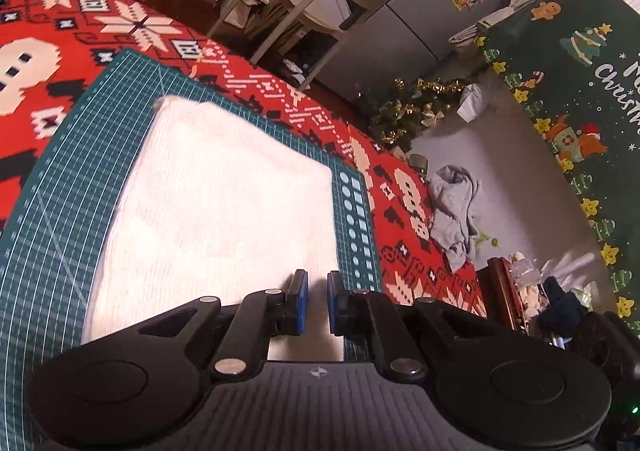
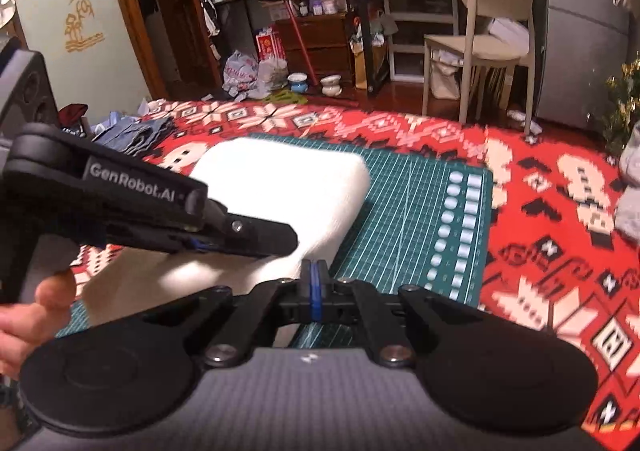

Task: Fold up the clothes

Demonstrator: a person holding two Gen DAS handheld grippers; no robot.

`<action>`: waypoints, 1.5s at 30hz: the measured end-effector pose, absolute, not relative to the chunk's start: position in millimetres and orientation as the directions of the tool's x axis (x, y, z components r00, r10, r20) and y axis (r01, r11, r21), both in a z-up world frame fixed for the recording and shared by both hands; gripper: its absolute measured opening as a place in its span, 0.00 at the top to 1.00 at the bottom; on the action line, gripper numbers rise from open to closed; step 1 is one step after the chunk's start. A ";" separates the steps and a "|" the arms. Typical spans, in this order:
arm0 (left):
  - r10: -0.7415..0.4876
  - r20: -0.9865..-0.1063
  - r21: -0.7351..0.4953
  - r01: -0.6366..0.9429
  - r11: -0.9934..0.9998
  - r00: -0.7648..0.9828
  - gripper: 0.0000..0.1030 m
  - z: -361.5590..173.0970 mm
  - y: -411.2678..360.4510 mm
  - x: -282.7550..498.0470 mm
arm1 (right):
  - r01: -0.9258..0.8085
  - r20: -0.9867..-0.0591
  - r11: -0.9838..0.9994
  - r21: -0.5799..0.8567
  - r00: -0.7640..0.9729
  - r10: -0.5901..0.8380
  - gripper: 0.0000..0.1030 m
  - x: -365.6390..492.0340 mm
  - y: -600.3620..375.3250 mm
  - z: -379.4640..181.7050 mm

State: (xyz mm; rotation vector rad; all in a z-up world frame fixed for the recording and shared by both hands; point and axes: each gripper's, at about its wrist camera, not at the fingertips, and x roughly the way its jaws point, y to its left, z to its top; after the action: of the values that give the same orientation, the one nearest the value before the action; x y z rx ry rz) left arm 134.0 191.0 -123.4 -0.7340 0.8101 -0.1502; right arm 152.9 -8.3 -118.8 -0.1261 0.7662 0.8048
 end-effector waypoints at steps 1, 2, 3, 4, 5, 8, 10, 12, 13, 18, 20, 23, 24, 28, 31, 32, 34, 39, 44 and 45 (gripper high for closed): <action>-0.391 -0.607 -0.648 -0.147 0.747 0.692 0.90 -122.9 190.5 131.1 | -0.697 -0.669 0.695 0.174 0.434 0.603 0.98 148.1 -8.8 -118.6; -0.392 -0.609 -0.648 -0.148 0.748 0.690 0.90 -122.5 189.9 128.1 | -0.704 -0.677 0.689 0.171 0.424 0.601 0.98 143.4 -9.3 -118.3; -0.390 -0.612 -0.644 -0.147 0.751 0.688 0.90 -122.4 188.6 124.9 | -0.710 -0.684 0.683 0.169 0.414 0.600 0.98 138.6 -9.8 -118.1; -0.390 -0.614 -0.642 -0.147 0.752 0.686 0.90 -122.3 187.6 121.4 | -0.717 -0.692 0.677 0.167 0.404 0.598 0.98 133.8 -10.4 -117.8; -0.391 -0.615 -0.641 -0.145 0.754 0.685 0.90 -122.2 186.6 118.0 | -0.722 -0.694 0.672 0.168 0.397 0.600 0.98 128.7 -11.0 -116.5; -0.394 -0.621 -0.633 -0.137 0.762 0.678 0.90 -121.4 184.9 107.0 | -0.728 -0.699 0.658 0.191 0.370 0.612 0.98 117.8 -14.9 -112.5; -0.401 -0.624 -0.635 -0.137 0.760 0.671 0.90 -121.1 184.1 97.9 | -0.732 -0.701 0.649 0.207 0.352 0.621 0.98 110.7 -17.6 -109.9; -0.407 -0.629 -0.635 -0.136 0.761 0.663 0.90 -120.8 183.6 89.0 | -0.746 -0.709 0.629 0.218 0.322 0.627 0.98 101.9 -18.2 -109.5; -0.408 -0.632 -0.632 -0.135 0.763 0.659 0.90 -120.2 183.3 85.0 | -0.753 -0.713 0.619 0.223 0.307 0.630 0.98 97.4 -18.4 -109.5; -0.415 -0.651 -0.614 -0.120 0.780 0.636 0.90 -115.7 181.7 66.6 | -0.769 -0.721 0.608 0.197 0.306 0.621 0.98 85.7 -21.0 -106.4; -0.415 -0.659 -0.605 -0.114 0.788 0.627 0.90 -115.0 181.1 61.0 | -0.769 -0.723 0.608 0.197 0.305 0.620 0.98 81.4 -21.6 -106.3; -0.414 -0.672 -0.591 -0.108 0.799 0.614 0.90 -115.0 180.2 53.5 | -0.795 -0.740 0.582 0.174 0.284 0.609 0.98 74.6 -12.4 -108.2; -0.413 -0.676 -0.587 -0.106 0.803 0.610 0.90 -115.1 180.0 51.0 | -0.804 -0.747 0.570 0.167 0.274 0.606 0.98 70.7 -10.4 -108.9; -0.410 -0.680 -0.582 -0.107 0.806 0.608 0.90 -115.4 179.4 42.7 | -0.839 -0.763 0.517 0.167 0.222 0.607 0.98 54.8 -6.5 -110.5; -0.408 -0.682 -0.579 -0.107 0.808 0.606 0.90 -114.4 178.4 38.6 | -0.853 -0.763 0.493 0.168 0.204 0.614 0.98 46.7 -5.1 -107.4; -0.408 -0.683 -0.578 -0.106 0.809 0.606 0.90 -113.7 177.9 37.7 | -0.853 -0.762 0.494 0.170 0.204 0.615 0.98 46.9 -6.5 -106.3; -0.409 -0.681 -0.578 -0.103 0.809 0.608 0.91 -111.7 177.7 36.7 | -0.850 -0.759 0.497 0.173 0.206 0.617 0.98 48.0 -9.7 -104.4; -0.395 -0.667 -0.571 -0.093 0.815 0.632 0.90 -106.9 179.6 41.3 | -0.791 -0.742 0.590 0.164 0.294 0.602 0.95 65.2 -21.2 -103.5; -0.390 -0.681 -0.561 -0.100 0.822 0.620 0.91 -113.9 178.6 49.7 | -0.799 -0.761 0.576 0.173 0.263 0.593 0.96 70.3 -14.5 -115.9; -0.391 -0.682 -0.558 -0.094 0.825 0.618 0.91 -114.0 177.2 47.8 | -0.813 -0.767 0.557 0.171 0.245 0.593 0.96 67.4 -12.4 -117.9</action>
State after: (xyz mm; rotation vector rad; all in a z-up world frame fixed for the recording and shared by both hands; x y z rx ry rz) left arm 47.8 177.2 -114.0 -0.5956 0.9011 -0.1831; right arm 67.4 -12.4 -117.9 -0.2853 0.9005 0.9773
